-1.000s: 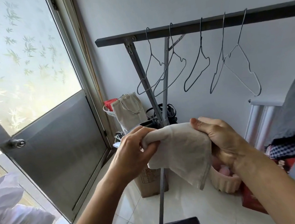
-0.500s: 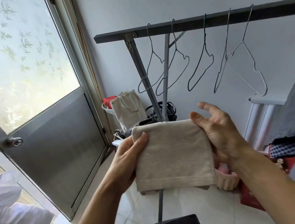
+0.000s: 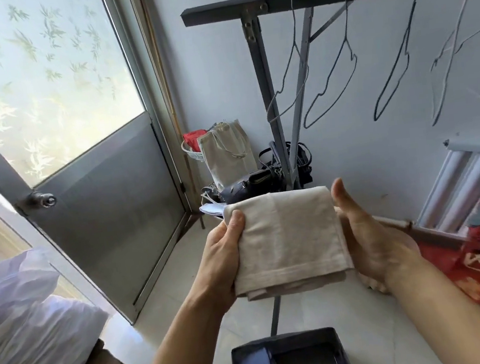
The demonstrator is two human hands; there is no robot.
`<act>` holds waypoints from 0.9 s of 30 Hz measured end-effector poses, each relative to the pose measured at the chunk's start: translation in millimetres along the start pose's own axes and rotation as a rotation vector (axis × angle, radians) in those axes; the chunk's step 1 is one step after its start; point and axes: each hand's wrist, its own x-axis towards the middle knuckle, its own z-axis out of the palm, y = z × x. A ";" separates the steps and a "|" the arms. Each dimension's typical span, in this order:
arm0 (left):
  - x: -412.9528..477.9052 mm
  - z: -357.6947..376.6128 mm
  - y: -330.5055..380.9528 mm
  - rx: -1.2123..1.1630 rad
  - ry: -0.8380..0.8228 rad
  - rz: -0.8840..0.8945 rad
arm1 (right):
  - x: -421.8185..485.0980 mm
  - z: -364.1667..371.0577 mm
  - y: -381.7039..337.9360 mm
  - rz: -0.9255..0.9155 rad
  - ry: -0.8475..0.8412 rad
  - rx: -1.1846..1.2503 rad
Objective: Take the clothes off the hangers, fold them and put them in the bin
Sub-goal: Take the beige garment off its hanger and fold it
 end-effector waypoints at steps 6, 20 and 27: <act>25.0 -47.2 -10.6 0.055 0.108 -0.046 | 37.9 24.9 41.0 -0.038 0.112 0.029; 91.4 -119.5 -148.8 -0.581 0.337 -0.191 | 142.5 44.5 194.2 -0.010 0.234 0.189; 131.4 -184.7 -223.1 -0.036 0.436 -0.235 | 180.8 -10.4 265.5 0.323 -0.047 0.209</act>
